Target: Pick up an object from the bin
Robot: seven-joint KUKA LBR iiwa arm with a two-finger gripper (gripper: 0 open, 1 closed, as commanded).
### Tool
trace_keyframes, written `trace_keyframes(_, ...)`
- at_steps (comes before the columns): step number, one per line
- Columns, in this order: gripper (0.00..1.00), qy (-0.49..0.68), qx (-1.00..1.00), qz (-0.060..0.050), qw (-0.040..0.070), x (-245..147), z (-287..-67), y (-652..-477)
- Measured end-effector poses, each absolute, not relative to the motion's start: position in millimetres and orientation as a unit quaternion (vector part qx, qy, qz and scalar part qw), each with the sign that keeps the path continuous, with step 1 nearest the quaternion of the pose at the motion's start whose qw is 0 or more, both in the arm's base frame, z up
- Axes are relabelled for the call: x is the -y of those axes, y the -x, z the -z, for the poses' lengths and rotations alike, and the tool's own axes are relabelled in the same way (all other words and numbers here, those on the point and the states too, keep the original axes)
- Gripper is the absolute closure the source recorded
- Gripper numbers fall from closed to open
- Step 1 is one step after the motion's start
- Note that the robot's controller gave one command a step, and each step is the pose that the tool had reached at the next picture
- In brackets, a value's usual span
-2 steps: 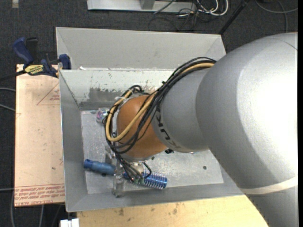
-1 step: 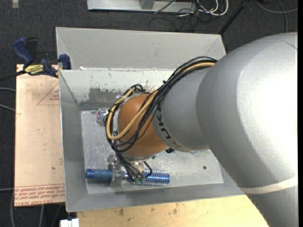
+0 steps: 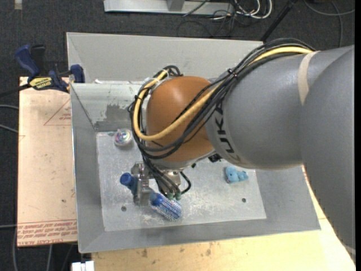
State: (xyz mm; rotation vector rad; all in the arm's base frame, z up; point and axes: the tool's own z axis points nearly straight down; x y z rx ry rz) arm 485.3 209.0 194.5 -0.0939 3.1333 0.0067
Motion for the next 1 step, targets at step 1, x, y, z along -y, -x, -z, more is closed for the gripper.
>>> trace_keyframes(1, 1.0, 0.031, -0.999, -0.001, 0.003, -191.5, -244.0, -496.3)
